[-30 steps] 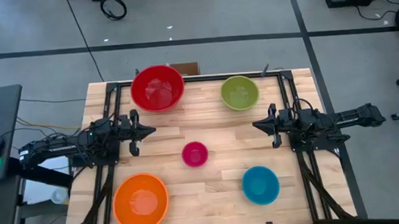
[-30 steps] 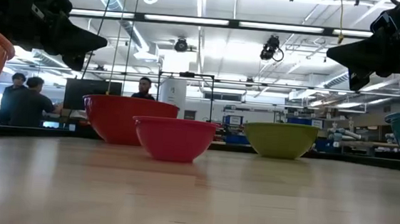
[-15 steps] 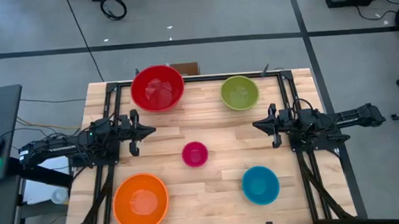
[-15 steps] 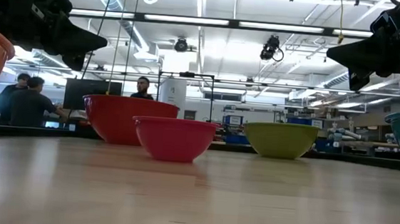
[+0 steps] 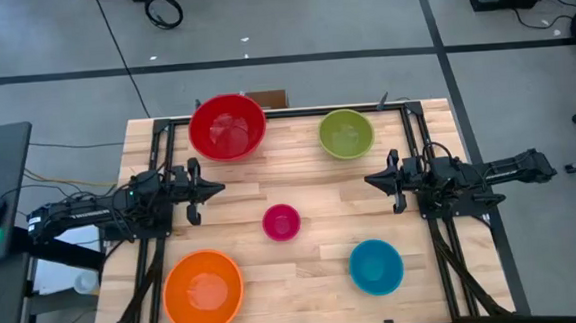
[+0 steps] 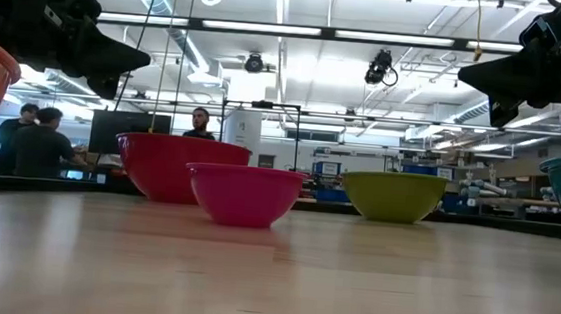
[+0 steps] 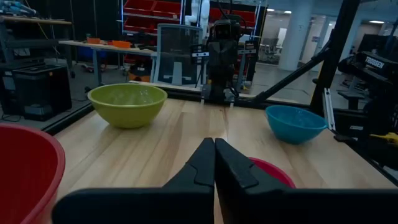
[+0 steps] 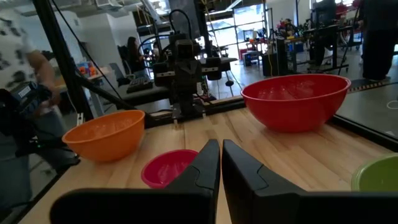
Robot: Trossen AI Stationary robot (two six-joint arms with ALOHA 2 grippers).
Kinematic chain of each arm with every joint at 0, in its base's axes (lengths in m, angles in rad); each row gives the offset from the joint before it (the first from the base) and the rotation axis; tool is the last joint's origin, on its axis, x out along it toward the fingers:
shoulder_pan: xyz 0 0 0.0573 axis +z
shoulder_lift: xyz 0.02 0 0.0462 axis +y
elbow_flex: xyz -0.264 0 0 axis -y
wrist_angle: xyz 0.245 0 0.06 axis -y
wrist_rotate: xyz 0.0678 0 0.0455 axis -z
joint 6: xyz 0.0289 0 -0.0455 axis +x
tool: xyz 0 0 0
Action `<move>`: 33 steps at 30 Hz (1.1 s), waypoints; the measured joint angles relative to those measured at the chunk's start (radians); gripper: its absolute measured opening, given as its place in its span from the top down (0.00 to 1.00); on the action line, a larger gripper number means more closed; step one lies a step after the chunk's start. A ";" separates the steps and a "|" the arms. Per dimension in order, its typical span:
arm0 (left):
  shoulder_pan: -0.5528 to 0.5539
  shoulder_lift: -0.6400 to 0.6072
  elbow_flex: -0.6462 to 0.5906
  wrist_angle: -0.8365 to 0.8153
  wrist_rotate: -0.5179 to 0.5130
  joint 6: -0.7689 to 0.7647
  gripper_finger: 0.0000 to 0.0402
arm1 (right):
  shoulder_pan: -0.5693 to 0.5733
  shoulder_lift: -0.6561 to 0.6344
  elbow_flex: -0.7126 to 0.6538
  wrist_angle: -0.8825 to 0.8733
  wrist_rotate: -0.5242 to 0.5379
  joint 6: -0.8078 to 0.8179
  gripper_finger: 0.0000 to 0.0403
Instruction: Nest bowls inside each other
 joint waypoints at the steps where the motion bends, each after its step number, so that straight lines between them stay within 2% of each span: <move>1: 0.000 0.000 0.000 0.000 0.000 0.000 0.98 | 0.000 0.000 0.000 0.000 0.000 0.000 0.93; 27: 0.000 0.000 0.000 0.000 0.000 0.000 0.98 | 0.000 0.000 0.000 0.000 0.000 0.000 0.93; 29: 0.001 0.000 0.000 0.000 0.000 0.048 0.98 | 0.000 0.000 0.000 0.000 0.000 0.000 0.93; 31: 0.000 0.000 0.000 0.002 -0.041 0.113 0.98 | 0.000 0.000 0.000 0.000 0.000 0.000 0.93; 33: 0.001 0.000 0.000 0.004 -0.127 0.123 0.98 | 0.000 0.000 0.000 0.000 0.000 0.000 0.93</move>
